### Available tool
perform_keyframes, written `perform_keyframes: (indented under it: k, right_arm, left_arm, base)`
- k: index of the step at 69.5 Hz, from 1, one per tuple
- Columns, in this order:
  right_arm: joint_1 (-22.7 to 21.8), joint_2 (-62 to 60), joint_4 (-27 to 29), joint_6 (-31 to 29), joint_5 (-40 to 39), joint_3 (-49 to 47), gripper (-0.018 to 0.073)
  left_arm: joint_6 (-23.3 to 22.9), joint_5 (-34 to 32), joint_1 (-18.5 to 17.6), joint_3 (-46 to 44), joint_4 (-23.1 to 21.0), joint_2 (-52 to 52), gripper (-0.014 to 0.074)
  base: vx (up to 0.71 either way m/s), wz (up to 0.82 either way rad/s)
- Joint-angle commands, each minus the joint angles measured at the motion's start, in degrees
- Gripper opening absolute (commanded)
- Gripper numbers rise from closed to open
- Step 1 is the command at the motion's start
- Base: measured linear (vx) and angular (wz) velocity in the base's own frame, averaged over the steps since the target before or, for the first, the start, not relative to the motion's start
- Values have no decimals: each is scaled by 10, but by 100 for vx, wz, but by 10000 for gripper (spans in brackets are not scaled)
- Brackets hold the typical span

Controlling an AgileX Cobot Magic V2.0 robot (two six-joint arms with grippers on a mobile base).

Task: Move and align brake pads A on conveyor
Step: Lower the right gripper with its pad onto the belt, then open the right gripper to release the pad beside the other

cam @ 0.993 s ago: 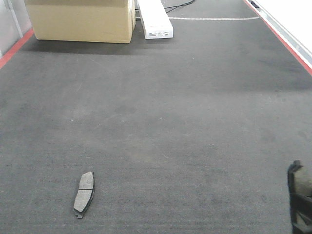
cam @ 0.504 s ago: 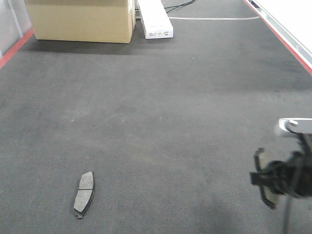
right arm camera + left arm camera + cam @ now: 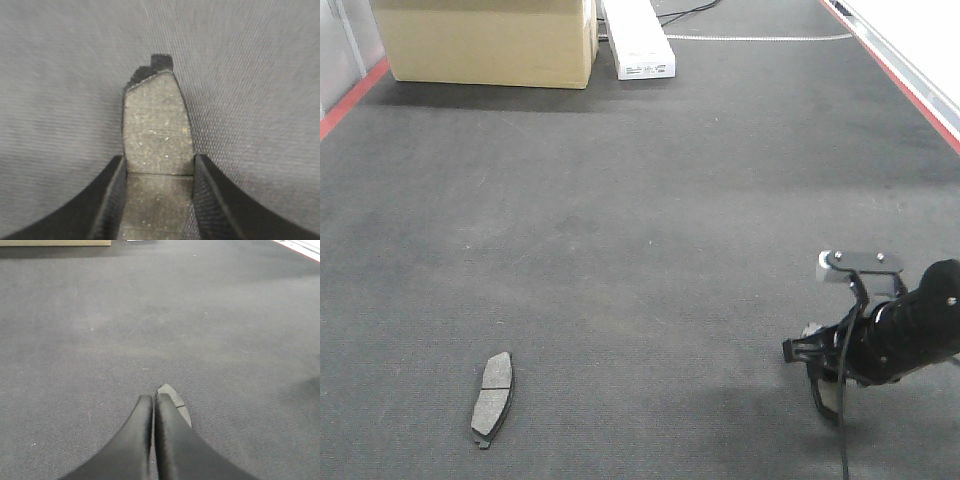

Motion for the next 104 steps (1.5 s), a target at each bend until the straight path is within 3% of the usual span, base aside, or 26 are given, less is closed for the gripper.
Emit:
perform_keyframes:
  k: [1,47,84,104]
  right_arm:
    - [0,-7,3,-7,-24,-18,83]
    - [0,-4,3,-7,-15,-18,111]
    - [0,-4,2,-8,-16,-18,288]
    - [0,-11,2,-8,-16,-18,300]
  left_arm:
    - [-2,-45,-3,-14,4,6,-6]
    - [-2,-45,-3,-14,4,6,-6]
    - [-2,-45,-3,-14,4,6,-6]
    - [-2,-45,-3,-14,4,6,-6]
  base:
    - [0,0]
    - [0,0]
    - [0,0]
    - [0,0]
